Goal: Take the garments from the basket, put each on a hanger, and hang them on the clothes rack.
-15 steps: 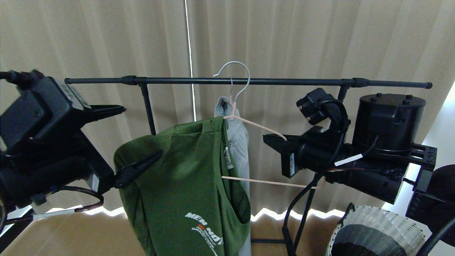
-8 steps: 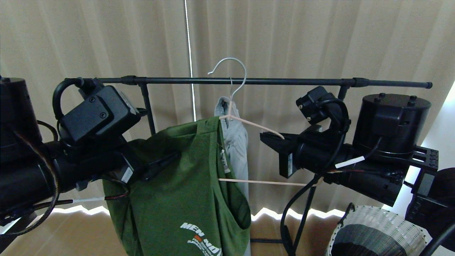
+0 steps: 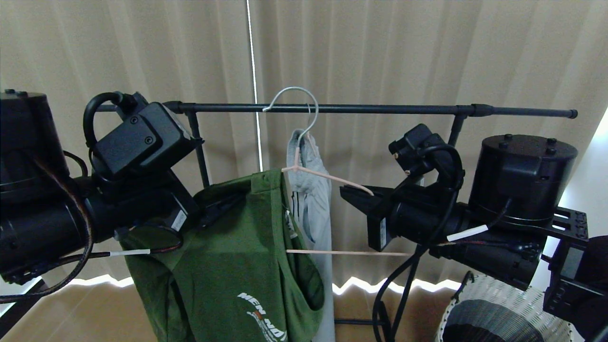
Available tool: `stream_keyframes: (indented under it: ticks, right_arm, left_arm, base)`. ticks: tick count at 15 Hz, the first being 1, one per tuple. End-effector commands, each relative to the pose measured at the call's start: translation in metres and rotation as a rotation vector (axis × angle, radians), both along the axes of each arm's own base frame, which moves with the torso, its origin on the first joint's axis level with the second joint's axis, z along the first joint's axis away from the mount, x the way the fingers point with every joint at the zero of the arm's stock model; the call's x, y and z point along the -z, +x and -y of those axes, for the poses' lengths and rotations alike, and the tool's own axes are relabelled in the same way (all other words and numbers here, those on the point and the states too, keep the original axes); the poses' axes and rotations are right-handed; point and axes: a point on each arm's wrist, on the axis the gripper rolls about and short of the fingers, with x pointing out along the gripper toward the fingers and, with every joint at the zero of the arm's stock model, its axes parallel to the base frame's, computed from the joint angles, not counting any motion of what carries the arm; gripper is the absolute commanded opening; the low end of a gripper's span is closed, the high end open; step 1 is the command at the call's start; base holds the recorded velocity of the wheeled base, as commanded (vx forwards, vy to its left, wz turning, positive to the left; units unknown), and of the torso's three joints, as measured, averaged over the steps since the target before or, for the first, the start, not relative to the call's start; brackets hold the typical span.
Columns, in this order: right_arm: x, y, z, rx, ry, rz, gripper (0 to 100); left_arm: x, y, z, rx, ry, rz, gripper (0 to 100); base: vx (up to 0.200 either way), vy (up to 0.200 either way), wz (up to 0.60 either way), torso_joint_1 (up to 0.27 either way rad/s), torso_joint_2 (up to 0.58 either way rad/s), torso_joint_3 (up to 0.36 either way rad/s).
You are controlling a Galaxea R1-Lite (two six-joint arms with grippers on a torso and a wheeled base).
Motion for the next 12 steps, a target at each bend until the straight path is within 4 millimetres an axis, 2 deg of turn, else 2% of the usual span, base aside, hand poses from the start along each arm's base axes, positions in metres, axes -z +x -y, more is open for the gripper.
stream_keyframes:
  ticks: [1, 2, 12]
  right_arm:
    - [0.0009, -0.0024, -0.0013, -0.009, -0.002, -0.001, 0]
    - [0.0009, -0.0024, -0.0013, -0.009, -0.002, -0.001, 0]
    - [0.0014, -0.0024, -0.0012, -0.009, 0.002, 0.005, 0]
  left_arm:
    - [0.0020, 0.0005, 0.0001, 0.000, 0.003, -0.007, 100]
    - [0.0020, 0.0005, 0.0001, 0.000, 0.003, -0.007, 0]
    - [0.0077, -0.0025, -0.0015, -0.003, 0.003, -0.016, 0]
  base:
    - [0.000, 0.000, 0.00, 0.000, 0.00, 0.000]
    - [0.000, 0.000, 0.00, 0.000, 0.00, 0.000]
    - [0.000, 0.000, 0.00, 0.000, 0.00, 0.000]
